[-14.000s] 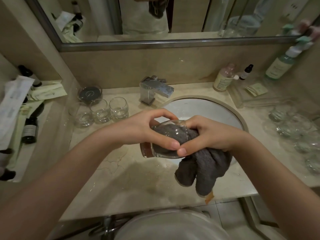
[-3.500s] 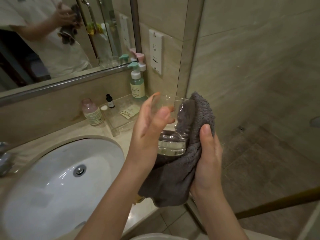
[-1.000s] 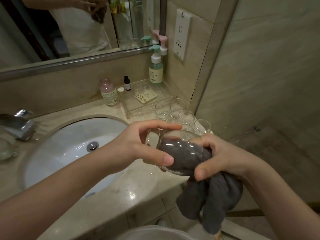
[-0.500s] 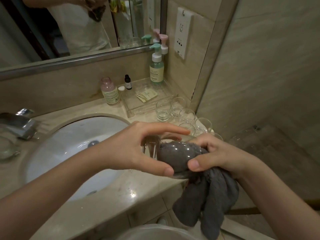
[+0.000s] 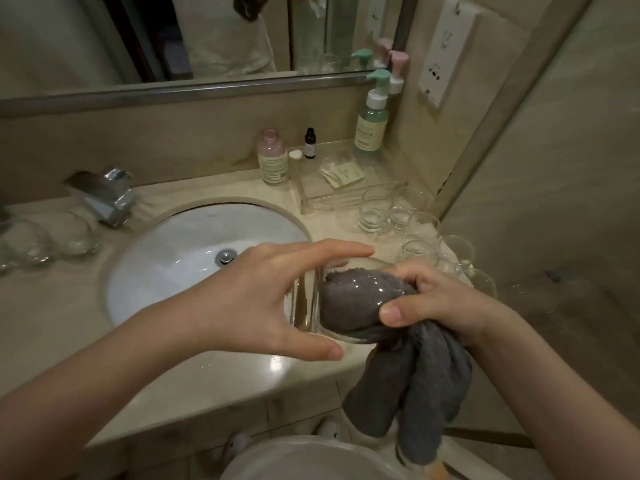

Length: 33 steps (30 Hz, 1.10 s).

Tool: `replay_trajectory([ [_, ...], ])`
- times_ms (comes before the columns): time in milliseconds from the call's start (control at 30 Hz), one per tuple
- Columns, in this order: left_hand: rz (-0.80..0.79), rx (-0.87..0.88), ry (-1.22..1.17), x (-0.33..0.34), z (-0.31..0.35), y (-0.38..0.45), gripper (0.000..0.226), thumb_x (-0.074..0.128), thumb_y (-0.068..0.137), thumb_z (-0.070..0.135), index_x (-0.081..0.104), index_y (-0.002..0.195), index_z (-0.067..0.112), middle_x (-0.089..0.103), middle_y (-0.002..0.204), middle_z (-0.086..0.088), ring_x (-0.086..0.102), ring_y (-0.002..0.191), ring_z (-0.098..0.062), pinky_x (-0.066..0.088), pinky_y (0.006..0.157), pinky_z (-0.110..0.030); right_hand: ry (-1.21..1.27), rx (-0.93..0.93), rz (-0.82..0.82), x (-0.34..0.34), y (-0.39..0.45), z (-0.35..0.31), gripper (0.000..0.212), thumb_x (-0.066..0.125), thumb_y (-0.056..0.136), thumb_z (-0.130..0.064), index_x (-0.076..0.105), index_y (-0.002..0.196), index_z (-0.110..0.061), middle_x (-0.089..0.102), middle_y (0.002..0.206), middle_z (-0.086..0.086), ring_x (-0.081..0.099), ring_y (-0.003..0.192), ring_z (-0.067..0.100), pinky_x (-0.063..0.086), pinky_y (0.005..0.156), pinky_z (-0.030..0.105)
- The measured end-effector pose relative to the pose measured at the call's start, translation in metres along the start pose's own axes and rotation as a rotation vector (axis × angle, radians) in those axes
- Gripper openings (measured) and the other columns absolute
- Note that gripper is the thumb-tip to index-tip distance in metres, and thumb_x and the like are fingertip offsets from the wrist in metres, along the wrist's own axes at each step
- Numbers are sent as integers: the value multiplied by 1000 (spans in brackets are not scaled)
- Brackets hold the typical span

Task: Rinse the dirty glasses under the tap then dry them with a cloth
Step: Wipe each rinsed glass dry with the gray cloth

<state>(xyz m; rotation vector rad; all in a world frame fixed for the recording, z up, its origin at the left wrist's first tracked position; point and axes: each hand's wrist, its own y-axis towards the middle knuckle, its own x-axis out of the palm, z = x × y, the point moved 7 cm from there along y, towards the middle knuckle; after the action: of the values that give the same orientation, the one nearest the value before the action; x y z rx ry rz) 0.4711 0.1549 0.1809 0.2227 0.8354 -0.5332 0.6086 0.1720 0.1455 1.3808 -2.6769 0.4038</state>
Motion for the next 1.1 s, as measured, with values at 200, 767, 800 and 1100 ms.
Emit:
replay_trajectory([
  [200,45,-226,-734,-10,-39,-40,74,87,47,30,68,118,40,71,110,4,71,94,-24,58,70,-36,-157,19,-179,46,38,-14,33,91,53,-40,73,70,-18,60,68,3,57,63,10,47,60,19],
  [767,303,-403,-936,-72,-111,-155,46,84,55,26,77,100,34,74,106,3,72,97,-21,59,76,-38,-110,-1,-294,159,143,-17,17,87,58,-22,75,69,-20,67,68,-9,62,66,4,48,66,15],
  [800,286,-458,-1016,-69,-115,-160,40,81,59,22,78,98,31,74,104,2,73,94,-21,61,70,-37,-138,-13,-310,167,146,-20,14,83,63,-11,76,70,-22,68,69,-11,63,67,2,47,67,14],
  [1100,324,-187,-384,-117,-122,-205,66,81,57,48,56,117,58,60,124,24,60,117,-4,55,90,-30,2,34,-208,193,182,-4,29,85,53,-25,70,70,-7,63,65,2,61,58,11,50,58,20],
])
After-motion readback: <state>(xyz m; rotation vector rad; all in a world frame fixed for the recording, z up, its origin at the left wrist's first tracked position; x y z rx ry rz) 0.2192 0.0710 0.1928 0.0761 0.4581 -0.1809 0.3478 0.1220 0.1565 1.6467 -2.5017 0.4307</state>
